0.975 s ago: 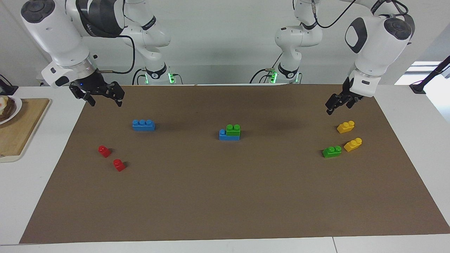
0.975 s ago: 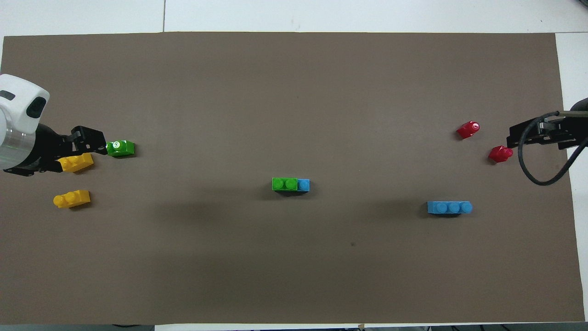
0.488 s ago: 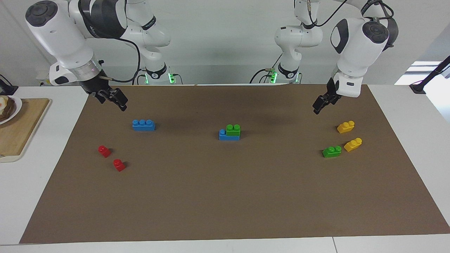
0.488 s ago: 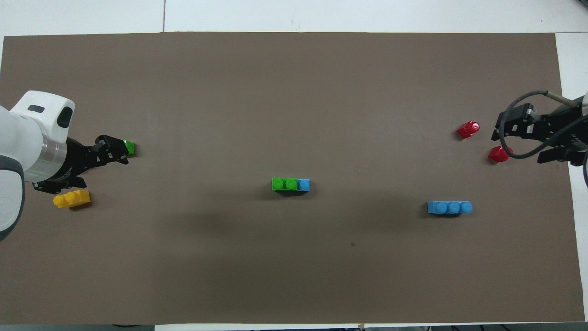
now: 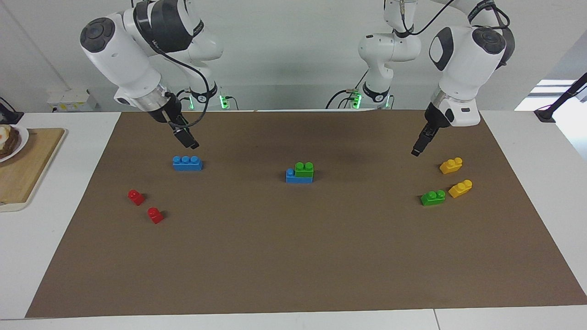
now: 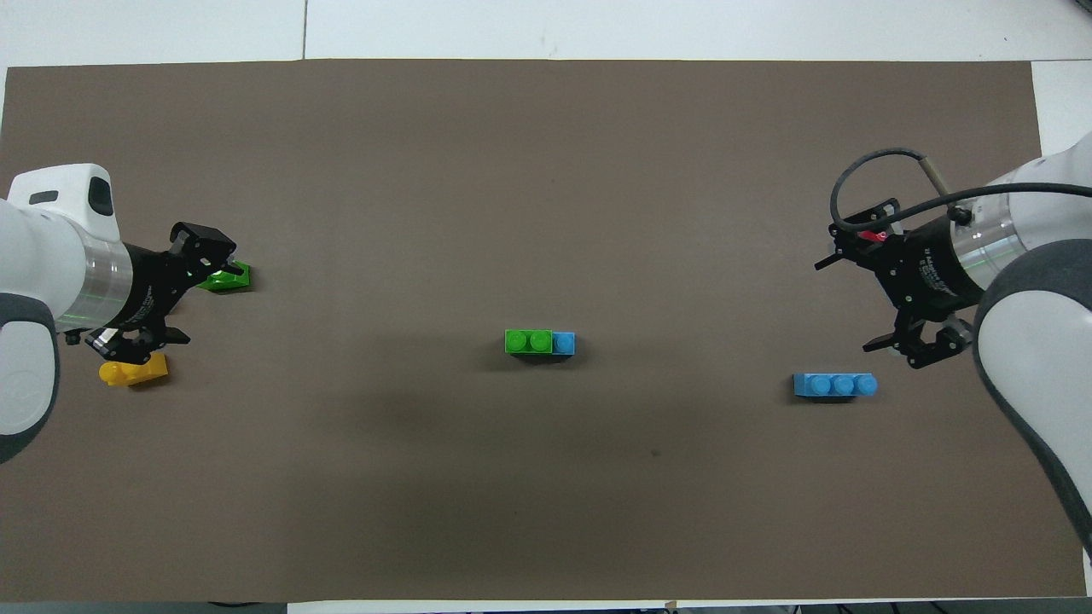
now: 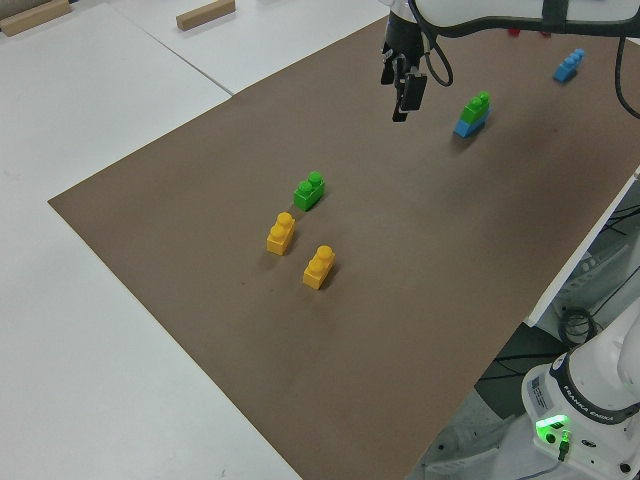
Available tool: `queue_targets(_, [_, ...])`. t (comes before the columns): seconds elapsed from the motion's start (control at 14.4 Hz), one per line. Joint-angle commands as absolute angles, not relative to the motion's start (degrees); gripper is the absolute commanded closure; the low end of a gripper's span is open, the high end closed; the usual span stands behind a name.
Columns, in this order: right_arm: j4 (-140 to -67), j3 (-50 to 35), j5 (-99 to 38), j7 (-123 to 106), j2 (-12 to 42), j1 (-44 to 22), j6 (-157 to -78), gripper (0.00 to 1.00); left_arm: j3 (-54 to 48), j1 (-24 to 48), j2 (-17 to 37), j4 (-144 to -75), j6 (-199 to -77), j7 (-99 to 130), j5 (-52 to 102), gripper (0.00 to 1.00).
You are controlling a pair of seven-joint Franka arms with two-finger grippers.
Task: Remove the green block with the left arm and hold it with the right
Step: 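Move the left gripper and the right gripper toward the joined bricks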
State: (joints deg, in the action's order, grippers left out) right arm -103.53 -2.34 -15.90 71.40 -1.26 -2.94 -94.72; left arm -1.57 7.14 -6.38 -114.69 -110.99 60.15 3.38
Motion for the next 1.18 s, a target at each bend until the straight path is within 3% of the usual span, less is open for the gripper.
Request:
queue_targets(0.0, [-107.9,-2.3,-22.7,77.7,-1.6,-3.2,-97.8,0.00,-1.0,12.7,-3.5,-114.0,-113.1,72.6,4.2,0.00])
queue_targets(0.63, [-111.4,-2.3,-25.4,97.1,2.5,-12.5,-112.5,0.00,-1.9,23.4,8.7,-105.2,-114.0,103.5,4.0,0.00])
queue_targets(1.11, [-116.4,-2.4,-26.4,89.0,4.0,-17.6,-122.1,0.00,-1.9,30.0,9.6,-107.1,-117.7,113.2,4.2,0.00])
